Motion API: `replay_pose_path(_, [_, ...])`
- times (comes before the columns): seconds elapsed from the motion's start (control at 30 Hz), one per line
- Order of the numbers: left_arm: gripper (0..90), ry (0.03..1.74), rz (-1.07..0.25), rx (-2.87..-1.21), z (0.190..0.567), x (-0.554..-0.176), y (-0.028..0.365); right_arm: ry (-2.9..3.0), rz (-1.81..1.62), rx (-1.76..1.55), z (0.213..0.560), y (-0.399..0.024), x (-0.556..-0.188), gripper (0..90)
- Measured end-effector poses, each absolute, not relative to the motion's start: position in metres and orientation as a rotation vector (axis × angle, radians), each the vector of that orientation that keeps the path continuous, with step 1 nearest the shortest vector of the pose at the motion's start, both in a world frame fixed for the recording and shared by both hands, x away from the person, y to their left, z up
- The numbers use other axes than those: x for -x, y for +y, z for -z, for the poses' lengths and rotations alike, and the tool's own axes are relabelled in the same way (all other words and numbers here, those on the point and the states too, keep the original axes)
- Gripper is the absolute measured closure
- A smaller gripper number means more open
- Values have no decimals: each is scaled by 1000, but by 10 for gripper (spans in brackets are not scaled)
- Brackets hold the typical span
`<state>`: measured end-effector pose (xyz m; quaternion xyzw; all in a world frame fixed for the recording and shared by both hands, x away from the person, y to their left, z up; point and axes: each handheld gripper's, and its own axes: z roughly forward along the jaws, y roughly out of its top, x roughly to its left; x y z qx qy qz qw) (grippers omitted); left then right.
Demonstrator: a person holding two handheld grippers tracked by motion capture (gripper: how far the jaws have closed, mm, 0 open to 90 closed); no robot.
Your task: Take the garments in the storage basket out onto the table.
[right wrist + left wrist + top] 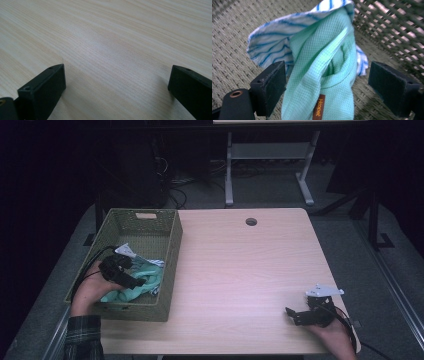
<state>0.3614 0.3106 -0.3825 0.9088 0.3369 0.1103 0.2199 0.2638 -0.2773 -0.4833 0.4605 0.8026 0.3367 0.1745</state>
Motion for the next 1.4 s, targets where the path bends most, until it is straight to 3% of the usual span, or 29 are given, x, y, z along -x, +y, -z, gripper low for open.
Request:
replay_pose_path(1.3, [145,983,-174,-2658,428,-374,304,2277,-954,-1302,483,-277,-264,9])
replay_pose_path(1.4, [227,987,-169,-2665,427,-374,305,2277,-954,-1303,483,-277,-264,8])
